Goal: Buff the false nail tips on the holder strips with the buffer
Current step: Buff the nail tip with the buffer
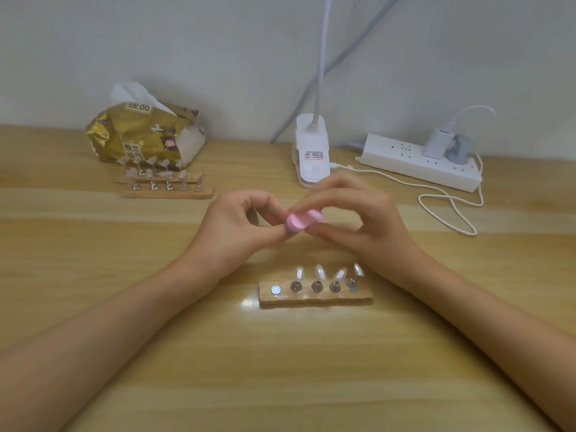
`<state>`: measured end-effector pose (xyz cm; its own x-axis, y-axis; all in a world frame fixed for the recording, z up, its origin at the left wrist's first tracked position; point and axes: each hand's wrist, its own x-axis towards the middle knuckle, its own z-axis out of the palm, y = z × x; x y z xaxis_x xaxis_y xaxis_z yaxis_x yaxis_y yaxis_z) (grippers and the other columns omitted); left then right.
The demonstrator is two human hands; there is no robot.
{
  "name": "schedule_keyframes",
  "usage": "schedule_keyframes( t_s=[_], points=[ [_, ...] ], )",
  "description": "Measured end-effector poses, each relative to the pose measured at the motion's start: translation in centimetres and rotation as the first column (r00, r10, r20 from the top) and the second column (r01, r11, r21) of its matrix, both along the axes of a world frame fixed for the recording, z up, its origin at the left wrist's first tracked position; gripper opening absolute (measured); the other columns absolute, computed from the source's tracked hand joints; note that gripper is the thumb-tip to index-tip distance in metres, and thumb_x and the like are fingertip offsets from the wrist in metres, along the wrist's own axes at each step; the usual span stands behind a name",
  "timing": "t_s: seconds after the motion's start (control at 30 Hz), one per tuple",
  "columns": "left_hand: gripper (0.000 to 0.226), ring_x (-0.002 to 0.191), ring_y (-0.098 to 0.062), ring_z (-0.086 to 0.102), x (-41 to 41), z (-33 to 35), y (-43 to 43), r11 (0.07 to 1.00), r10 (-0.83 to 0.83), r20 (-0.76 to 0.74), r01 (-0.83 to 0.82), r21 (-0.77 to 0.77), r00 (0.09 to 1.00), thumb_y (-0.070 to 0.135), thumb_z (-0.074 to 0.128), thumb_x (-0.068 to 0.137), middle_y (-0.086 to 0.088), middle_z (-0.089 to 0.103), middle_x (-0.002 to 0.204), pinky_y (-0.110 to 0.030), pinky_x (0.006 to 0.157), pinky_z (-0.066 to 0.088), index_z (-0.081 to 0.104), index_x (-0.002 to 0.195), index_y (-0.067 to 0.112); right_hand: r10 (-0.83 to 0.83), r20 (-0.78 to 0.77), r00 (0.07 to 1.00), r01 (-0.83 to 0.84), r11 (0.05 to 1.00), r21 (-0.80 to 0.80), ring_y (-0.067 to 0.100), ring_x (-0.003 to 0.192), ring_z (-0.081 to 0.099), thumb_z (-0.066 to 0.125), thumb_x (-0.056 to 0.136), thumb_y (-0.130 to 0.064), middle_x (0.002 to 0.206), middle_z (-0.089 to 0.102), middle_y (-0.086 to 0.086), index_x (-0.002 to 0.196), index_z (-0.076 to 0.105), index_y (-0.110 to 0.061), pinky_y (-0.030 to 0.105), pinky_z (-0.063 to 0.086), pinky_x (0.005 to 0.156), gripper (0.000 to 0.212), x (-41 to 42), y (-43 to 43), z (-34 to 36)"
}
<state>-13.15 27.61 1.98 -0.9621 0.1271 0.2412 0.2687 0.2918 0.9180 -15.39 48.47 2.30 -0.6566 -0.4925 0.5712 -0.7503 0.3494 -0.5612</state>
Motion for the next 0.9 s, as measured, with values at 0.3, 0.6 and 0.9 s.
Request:
schedule_keyframes(
  t_s=[0.3, 0.6, 0.9],
  points=[
    [0.015, 0.044, -0.002, 0.031, -0.1, -0.3, -0.2, 1.0, -0.017, -0.021, 0.017, -0.015, 1.0, 0.021, 0.085, 0.073, 0.015, 0.066, 0.063, -0.012, 0.044, 0.027, 0.072, 0.068, 0.025, -0.057, -0.016, 0.998, 0.058, 0.998, 0.027, 0.014, 0.084, 0.06, 0.078, 0.084, -0.003, 0.094, 0.065, 0.012, 0.105, 0.076, -0.008, 0.016, 0.042, 0.081, 0.021, 0.4, -0.3, -0.1],
    [0.012, 0.045, -0.001, 0.033, 0.0, -0.2, -0.3, 0.999, -0.034, -0.012, 0.034, -0.037, 0.999, 0.022, 0.085, 0.072, 0.017, 0.067, 0.068, -0.01, 0.045, 0.028, 0.074, 0.07, 0.029, -0.118, 0.055, 0.991, 0.12, 0.992, -0.035, 0.012, 0.085, 0.061, 0.078, 0.085, -0.008, 0.095, 0.07, 0.007, 0.102, 0.077, -0.009, 0.02, 0.046, 0.081, 0.017, 0.4, 0.1, 0.2],
    [0.013, 0.046, -0.001, 0.036, 0.0, -0.2, -0.4, 0.999, -0.044, -0.012, 0.044, -0.014, 0.999, 0.023, 0.085, 0.071, 0.018, 0.066, 0.067, -0.009, 0.045, 0.031, 0.075, 0.073, 0.031, -0.093, 0.006, 0.996, 0.093, 0.993, -0.071, 0.013, 0.085, 0.064, 0.077, 0.085, -0.006, 0.095, 0.071, 0.011, 0.097, 0.075, -0.007, 0.015, 0.043, 0.084, 0.012, 0.9, 0.1, 0.5]
  ],
)
